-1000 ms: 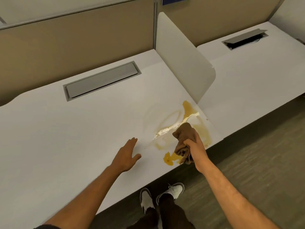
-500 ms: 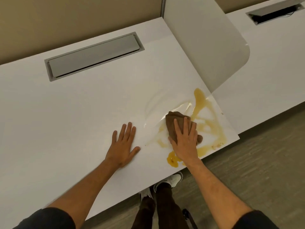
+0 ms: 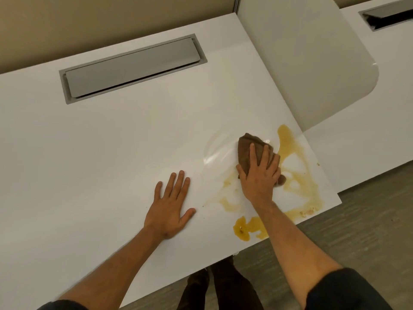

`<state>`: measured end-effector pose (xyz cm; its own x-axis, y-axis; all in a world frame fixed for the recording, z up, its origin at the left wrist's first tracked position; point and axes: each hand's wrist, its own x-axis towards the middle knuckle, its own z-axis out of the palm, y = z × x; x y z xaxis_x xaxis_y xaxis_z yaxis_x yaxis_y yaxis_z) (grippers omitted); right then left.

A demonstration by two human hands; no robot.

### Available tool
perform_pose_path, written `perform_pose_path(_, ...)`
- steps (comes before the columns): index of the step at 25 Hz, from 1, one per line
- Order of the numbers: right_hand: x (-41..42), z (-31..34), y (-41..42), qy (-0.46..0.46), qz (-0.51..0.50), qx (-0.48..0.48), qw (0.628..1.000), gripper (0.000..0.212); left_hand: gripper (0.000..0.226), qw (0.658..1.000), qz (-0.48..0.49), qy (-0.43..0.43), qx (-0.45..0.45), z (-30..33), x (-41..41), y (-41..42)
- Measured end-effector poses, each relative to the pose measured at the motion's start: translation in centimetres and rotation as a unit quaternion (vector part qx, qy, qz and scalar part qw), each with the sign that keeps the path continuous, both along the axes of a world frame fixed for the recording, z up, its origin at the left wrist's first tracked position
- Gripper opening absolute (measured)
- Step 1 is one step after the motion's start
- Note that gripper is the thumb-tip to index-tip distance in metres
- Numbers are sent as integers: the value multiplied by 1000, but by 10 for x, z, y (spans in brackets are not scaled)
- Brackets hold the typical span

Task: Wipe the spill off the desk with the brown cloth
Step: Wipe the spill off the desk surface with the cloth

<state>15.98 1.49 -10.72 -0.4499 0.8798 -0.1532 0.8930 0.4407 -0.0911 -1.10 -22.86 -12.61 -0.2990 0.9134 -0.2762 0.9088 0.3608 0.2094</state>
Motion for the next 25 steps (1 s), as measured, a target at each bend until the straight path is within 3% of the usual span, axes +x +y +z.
perform_pose_path(9,-54,-5,39,54,9,-50,997,70,87,1000,-2,5,1,-5,-1,2)
perform_pose_path(15,-90,-4,-6,107,175,-73,976,61,86,1000,-1,12,0,-7,-3,0)
perform_pose_path(22,-39,-5,-27,165,357,-82,916,51,86,1000,-1,11,10,-7,-3,1)
perform_pose_path(25,-7,-3,7,163,289,-69,941,59,85,1000,-4,7,13,-6,-3,0)
